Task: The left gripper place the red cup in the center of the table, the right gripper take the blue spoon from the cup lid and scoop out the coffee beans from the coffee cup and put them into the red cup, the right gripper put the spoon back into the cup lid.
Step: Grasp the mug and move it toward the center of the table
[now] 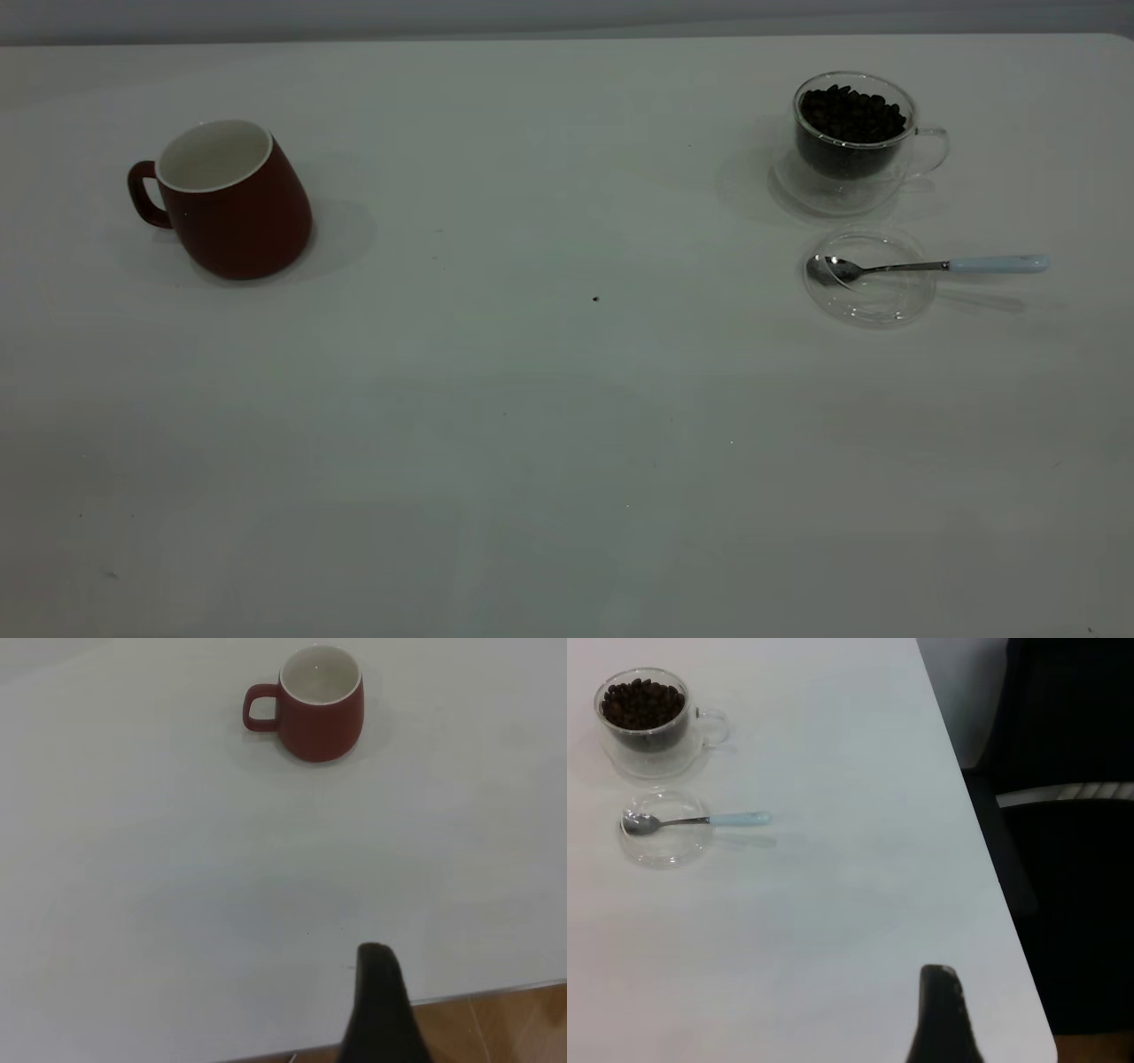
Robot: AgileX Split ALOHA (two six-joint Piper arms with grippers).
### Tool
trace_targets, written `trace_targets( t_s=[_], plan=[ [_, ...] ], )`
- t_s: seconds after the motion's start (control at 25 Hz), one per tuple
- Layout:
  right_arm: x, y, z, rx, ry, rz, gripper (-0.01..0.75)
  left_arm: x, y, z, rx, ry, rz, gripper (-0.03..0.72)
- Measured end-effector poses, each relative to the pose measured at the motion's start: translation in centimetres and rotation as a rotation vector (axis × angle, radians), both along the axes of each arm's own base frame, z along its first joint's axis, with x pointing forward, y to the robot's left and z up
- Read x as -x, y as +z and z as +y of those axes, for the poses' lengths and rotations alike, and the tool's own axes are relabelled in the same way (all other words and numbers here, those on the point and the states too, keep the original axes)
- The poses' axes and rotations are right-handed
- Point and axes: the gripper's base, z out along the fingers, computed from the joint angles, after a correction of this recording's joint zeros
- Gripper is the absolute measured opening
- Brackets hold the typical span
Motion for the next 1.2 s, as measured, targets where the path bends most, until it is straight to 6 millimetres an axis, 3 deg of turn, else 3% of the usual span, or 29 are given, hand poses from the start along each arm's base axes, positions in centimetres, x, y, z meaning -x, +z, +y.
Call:
trace_targets(
  t_s=[0.72, 0.92, 1.2],
  plan=[
    [0.0, 0.0, 0.0, 0.000, 0.000, 0.000, 0.565, -0.9, 0.9, 0.0, 0.010, 0.013, -0.030, 0.587],
    [0.0, 0.0, 0.0, 0.000, 0.000, 0.000, 0.565, -4.4, 2.4, 0.2, 0.029, 0.039, 0.036, 0.587],
    [0.0, 0.0, 0.0, 0.000, 0.000, 0.000, 0.565, -13.6, 3.5, 0.6, 0.002, 0.063, 0.208, 0.587]
  ],
)
